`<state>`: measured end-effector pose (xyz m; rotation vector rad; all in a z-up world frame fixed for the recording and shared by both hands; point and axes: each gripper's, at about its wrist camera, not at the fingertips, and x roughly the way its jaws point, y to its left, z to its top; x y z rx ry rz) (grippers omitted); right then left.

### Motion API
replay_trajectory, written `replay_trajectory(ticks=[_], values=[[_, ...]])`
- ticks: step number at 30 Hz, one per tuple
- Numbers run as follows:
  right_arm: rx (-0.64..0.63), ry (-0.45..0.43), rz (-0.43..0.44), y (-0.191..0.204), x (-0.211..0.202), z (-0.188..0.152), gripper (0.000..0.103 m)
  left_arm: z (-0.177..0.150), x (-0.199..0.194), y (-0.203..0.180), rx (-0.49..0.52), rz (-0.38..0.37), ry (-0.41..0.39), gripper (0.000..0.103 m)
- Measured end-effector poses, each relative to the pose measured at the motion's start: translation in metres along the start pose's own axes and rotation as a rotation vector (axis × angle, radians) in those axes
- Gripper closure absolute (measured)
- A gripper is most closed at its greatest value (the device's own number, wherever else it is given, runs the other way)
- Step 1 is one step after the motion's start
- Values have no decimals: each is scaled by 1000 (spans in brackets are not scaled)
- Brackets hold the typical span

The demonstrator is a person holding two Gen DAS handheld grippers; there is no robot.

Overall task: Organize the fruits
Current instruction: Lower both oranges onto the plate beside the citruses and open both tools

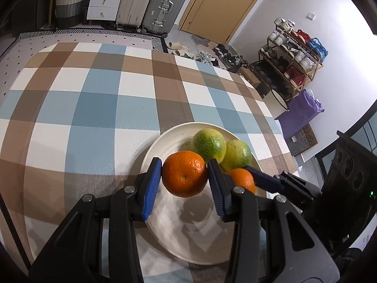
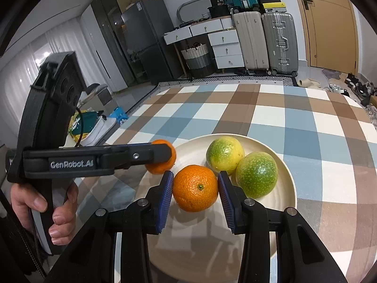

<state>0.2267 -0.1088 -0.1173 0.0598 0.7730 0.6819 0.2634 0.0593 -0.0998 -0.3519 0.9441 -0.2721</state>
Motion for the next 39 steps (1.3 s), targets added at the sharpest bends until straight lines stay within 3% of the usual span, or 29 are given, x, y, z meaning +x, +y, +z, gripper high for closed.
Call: replay_trajectory(ticks=[22,30,39], values=[[-36,35,-42,4,27,1,64,26,42,-4,-3,-46,21,66],[-55,-23,-72,12,9,1,42,23,23,-6,-8,-30,-15,66],[-21,-77,-59,23,-38,-9,42,-7,-31,-17,23,19,-49,66]])
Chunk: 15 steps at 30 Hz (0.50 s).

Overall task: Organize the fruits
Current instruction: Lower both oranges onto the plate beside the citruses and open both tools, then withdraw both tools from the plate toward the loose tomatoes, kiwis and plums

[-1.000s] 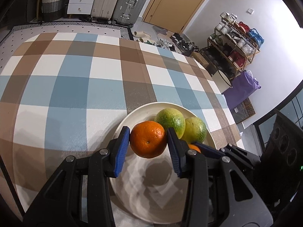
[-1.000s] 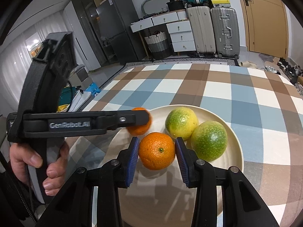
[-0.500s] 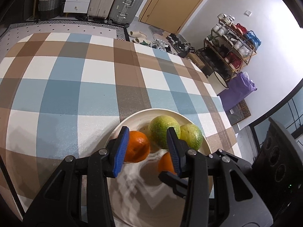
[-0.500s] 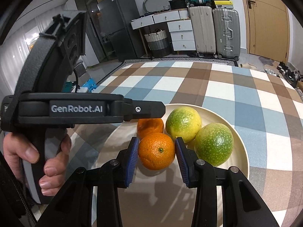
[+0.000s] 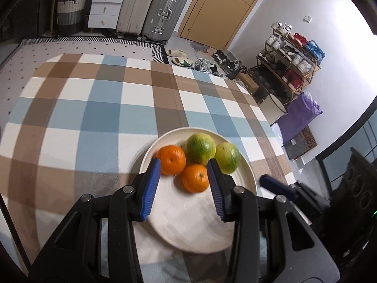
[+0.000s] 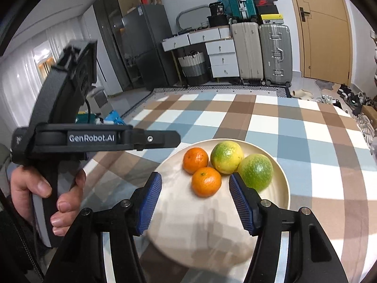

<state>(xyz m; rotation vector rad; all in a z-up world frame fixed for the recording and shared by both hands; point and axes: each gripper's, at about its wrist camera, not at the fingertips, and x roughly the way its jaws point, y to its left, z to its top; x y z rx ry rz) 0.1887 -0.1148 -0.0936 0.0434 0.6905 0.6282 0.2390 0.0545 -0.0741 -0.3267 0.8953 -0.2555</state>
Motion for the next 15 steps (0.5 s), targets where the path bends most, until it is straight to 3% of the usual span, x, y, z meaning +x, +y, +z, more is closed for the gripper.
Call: replay_trajectory(ticks=[10,15], values=[[20,-109,-9,15,-60,-7,39,-33,-64,-34,80,45,-52,66],[0,-161,-1,25,-85,-10,31,-44,-91,-56,120,62,-73,64]])
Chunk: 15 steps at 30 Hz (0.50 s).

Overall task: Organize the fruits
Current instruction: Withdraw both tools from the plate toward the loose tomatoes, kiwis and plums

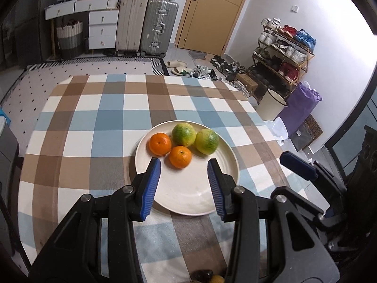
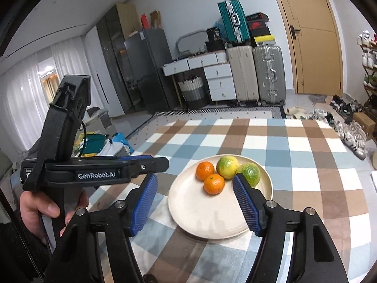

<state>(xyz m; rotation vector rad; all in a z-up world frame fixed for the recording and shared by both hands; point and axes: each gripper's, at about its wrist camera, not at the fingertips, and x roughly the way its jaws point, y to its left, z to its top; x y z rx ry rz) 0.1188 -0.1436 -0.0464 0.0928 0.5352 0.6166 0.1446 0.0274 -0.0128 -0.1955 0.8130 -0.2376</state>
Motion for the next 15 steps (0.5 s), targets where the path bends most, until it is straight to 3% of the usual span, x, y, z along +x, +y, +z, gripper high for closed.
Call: replay_trajectory(ticks=[8,15], values=[[29,-75,1,8,-38,-1,23,-14,-43,-26,48,22,-45,54],[7,-126,-10,21,-69,-5,15,-31,-81,-37,43,51,-110,25]])
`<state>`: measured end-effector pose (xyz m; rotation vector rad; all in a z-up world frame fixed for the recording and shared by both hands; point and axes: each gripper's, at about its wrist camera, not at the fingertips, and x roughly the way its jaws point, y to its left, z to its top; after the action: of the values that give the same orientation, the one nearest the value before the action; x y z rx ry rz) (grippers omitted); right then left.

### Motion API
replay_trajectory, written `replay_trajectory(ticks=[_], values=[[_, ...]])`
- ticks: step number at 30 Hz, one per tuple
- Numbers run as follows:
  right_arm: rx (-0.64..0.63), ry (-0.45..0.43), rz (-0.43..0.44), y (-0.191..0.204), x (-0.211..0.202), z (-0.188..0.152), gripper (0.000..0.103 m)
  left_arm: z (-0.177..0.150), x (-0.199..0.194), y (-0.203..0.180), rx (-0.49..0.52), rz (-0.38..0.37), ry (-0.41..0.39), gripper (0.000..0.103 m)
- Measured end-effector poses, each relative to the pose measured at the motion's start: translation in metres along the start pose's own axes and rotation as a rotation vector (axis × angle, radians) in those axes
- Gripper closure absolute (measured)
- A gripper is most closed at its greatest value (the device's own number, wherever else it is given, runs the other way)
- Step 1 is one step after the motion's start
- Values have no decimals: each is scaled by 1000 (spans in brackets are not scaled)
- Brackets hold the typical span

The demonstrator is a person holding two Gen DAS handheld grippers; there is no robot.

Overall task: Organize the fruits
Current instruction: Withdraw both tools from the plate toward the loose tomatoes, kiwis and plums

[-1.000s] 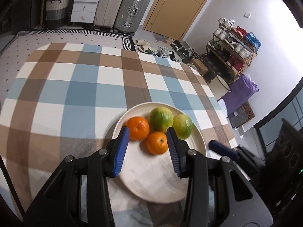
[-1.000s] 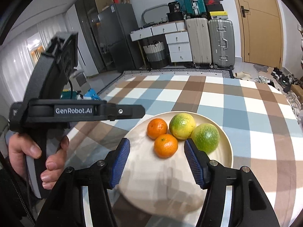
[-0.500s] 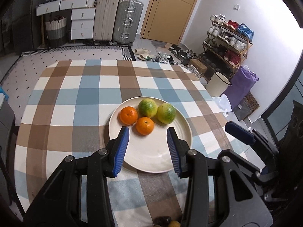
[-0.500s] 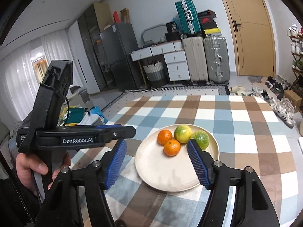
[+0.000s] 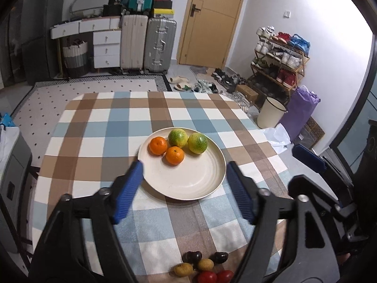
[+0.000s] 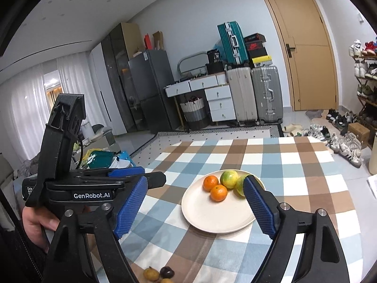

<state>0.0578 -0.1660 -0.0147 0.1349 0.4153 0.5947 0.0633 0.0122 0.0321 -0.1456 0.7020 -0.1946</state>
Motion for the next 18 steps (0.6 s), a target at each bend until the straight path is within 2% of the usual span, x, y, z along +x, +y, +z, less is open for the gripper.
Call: replay_trajectory(ticks=[10,13,18], values=[[-28,-38,-17,19,-38,-14,7,-29,-43,-12,-1,34,-41,17],[-40,-37,-22,25,-45,-19,6,-37,-50,-14,-9,38,-58,8],[-38,-37,-22,33,-60,-30,4,-57,-68,-13,-31,46,-95,2]])
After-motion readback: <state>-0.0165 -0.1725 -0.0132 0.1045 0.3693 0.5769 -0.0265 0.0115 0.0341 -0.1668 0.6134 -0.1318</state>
